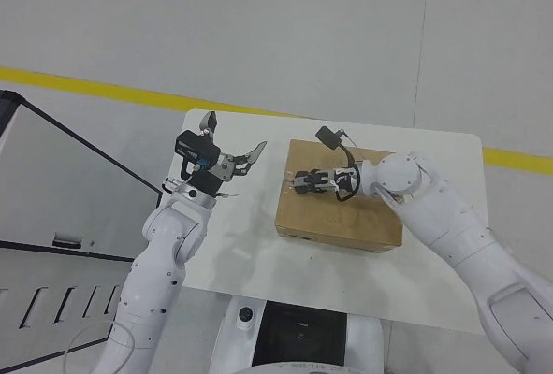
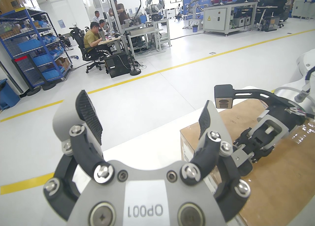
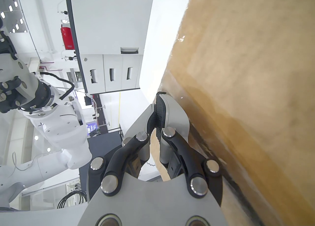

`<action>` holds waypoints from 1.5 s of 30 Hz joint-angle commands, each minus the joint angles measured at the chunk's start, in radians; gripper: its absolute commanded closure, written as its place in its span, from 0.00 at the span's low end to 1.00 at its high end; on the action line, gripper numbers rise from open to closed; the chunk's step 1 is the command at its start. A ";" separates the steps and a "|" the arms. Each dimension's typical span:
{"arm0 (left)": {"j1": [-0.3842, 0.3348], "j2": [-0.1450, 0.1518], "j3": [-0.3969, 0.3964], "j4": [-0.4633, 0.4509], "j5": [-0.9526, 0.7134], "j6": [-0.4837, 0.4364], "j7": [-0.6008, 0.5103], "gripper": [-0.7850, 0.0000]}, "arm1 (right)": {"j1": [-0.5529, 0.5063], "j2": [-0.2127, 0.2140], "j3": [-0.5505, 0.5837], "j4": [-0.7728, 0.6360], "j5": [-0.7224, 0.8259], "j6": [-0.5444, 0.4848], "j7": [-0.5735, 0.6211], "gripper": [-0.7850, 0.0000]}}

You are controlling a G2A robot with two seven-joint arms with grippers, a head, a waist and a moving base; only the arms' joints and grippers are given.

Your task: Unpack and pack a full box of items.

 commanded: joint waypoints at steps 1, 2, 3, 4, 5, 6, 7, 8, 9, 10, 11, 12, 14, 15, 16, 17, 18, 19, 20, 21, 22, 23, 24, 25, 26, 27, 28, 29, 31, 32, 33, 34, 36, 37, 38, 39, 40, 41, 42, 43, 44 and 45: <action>0.000 0.000 0.000 0.000 0.000 0.000 0.000 0.00 | -0.005 0.002 0.010 0.007 -0.004 0.001 0.001 1.00; 0.000 0.000 0.000 0.000 0.000 0.000 0.000 0.00 | -0.008 0.005 0.019 0.011 -0.007 -0.002 0.001 1.00; 0.000 0.000 0.000 0.000 0.000 0.000 0.000 0.00 | -0.014 0.008 0.026 0.009 -0.008 -0.003 0.000 1.00; 0.000 0.000 0.000 0.000 0.000 0.000 0.000 0.00 | -0.019 0.011 0.036 0.008 -0.010 -0.003 0.001 1.00; 0.000 0.000 0.000 0.000 0.000 0.000 0.000 0.00 | -0.027 0.015 0.045 0.003 -0.011 -0.004 0.003 1.00; 0.000 0.000 0.000 0.000 0.000 0.000 0.000 0.00 | -0.034 0.019 0.056 -0.002 -0.013 -0.003 0.003 1.00; 0.000 0.000 0.000 0.000 0.000 0.000 0.000 0.00 | -0.043 0.024 0.067 -0.007 -0.016 -0.004 0.006 1.00; 0.000 0.000 0.000 0.000 0.000 0.000 0.000 0.00 | -0.053 0.029 0.077 -0.017 -0.018 -0.002 0.007 1.00; 0.000 0.000 0.000 0.000 0.000 0.000 0.000 0.00 | -0.061 0.035 0.091 -0.024 -0.023 -0.002 0.012 1.00; 0.000 0.000 0.000 0.000 0.000 0.000 0.000 0.00 | -0.074 0.040 0.102 -0.039 -0.025 -0.001 0.013 1.00; 0.000 0.000 0.000 0.000 0.000 0.000 0.000 0.00 | -0.084 0.047 0.116 -0.051 -0.029 0.002 0.015 1.00; 0.000 0.000 0.000 0.000 0.000 0.000 0.000 0.00 | -0.097 0.053 0.129 -0.065 -0.032 0.003 0.018 1.00; 0.000 0.000 0.000 0.000 0.000 0.000 0.000 0.00 | -0.121 0.065 0.158 -0.093 -0.039 0.008 0.023 1.00; 0.000 0.000 0.000 0.000 0.000 0.000 0.000 0.00 | -0.136 0.071 0.172 -0.110 -0.043 0.013 0.024 1.00; 0.000 0.000 0.000 0.000 0.000 0.000 0.000 0.00 | -0.148 0.078 0.189 -0.123 -0.048 0.017 0.025 1.00; 0.000 0.000 0.000 0.000 0.000 0.000 0.000 0.00 | -0.162 0.084 0.203 -0.139 -0.052 0.021 0.026 1.00; 0.000 0.000 0.000 0.000 0.000 0.000 0.000 0.00 | -0.175 0.090 0.217 -0.151 -0.058 0.027 0.025 1.00; 0.000 0.000 0.000 0.000 0.000 0.000 0.000 0.00 | -0.187 0.096 0.233 -0.162 -0.063 0.031 0.026 1.00; 0.000 0.000 0.000 0.000 0.000 0.000 0.000 0.00 | -0.200 0.102 0.247 -0.175 -0.068 0.035 0.024 1.00; 0.000 0.000 0.000 0.000 0.000 0.000 0.000 0.00 | -0.211 0.108 0.263 -0.182 -0.073 0.038 0.024 1.00; 0.000 0.000 0.000 0.000 0.000 0.000 0.000 0.00 | -0.224 0.112 0.277 -0.191 -0.076 0.042 0.024 1.00; 0.000 0.000 0.000 0.000 0.000 0.000 0.000 0.00 | -0.234 0.117 0.291 -0.197 -0.080 0.046 0.024 1.00; 0.000 0.000 0.000 0.000 0.000 0.000 0.000 0.00 | -0.244 0.122 0.304 -0.204 -0.084 0.047 0.025 1.00; 0.000 0.000 0.000 0.000 0.000 0.000 0.000 0.00 | -0.256 0.126 0.315 -0.213 -0.087 0.052 0.024 1.00; 0.000 0.000 0.000 0.000 0.000 0.000 0.000 0.00 | -0.265 0.130 0.329 -0.218 -0.090 0.054 0.023 1.00; 0.000 0.000 0.000 0.000 0.000 0.000 0.000 0.00 | -0.277 0.134 0.339 -0.229 -0.094 0.057 0.023 1.00; 0.000 0.000 0.000 0.000 0.000 0.000 0.000 0.00 | -0.287 0.138 0.353 -0.235 -0.099 0.060 0.022 1.00; 0.000 0.000 0.000 0.000 0.000 0.000 0.000 0.00 | -0.299 0.142 0.366 -0.244 -0.098 0.061 0.022 1.00; 0.000 0.000 0.000 0.000 0.000 0.000 0.000 0.00 | -0.320 0.151 0.393 -0.258 -0.101 0.065 0.024 1.00; 0.000 0.000 0.000 0.000 0.000 0.000 0.000 0.00 | -0.333 0.154 0.405 -0.268 -0.101 0.068 0.024 1.00; 0.000 0.000 0.000 0.000 0.000 0.000 0.000 0.00 | -0.343 0.158 0.418 -0.274 -0.104 0.071 0.024 1.00; 0.000 0.000 0.000 0.000 0.000 0.000 0.000 0.00 | -0.355 0.162 0.429 -0.283 -0.105 0.073 0.024 1.00; 0.000 0.000 0.000 0.000 0.000 0.000 0.000 0.00 | -0.377 0.169 0.454 -0.296 -0.106 0.076 0.024 1.00; 0.000 0.000 0.000 0.000 0.000 0.000 0.000 0.00 | -0.389 0.172 0.466 -0.302 -0.105 0.080 0.022 1.00; 0.000 0.000 0.000 0.000 0.000 0.000 0.000 0.00 | -0.401 0.175 0.479 -0.307 -0.104 0.081 0.022 1.00; 0.000 0.000 0.000 0.000 0.000 0.000 0.000 0.00 | -0.415 0.179 0.492 -0.312 -0.101 0.080 0.022 1.00; 0.000 0.000 0.000 0.000 0.000 0.000 0.000 0.00 | -0.426 0.183 0.508 -0.313 -0.103 0.079 0.022 1.00; 0.000 0.000 0.000 0.000 0.000 0.000 0.000 0.00 | -0.440 0.186 0.520 -0.321 -0.101 0.078 0.023 1.00; 0.000 0.000 0.000 0.000 0.000 0.000 0.000 0.00 | -0.451 0.189 0.533 -0.326 -0.101 0.080 0.021 1.00; 0.000 0.000 0.000 0.000 0.000 0.000 0.000 0.00 | -0.463 0.193 0.546 -0.332 -0.100 0.079 0.021 1.00; 0.000 0.000 0.000 0.000 0.000 0.000 0.000 0.00 | -0.475 0.195 0.557 -0.338 -0.099 0.081 0.019 1.00; 0.000 0.000 0.000 0.000 0.000 0.000 0.000 0.00 | -0.485 0.198 0.570 -0.342 -0.098 0.081 0.018 1.00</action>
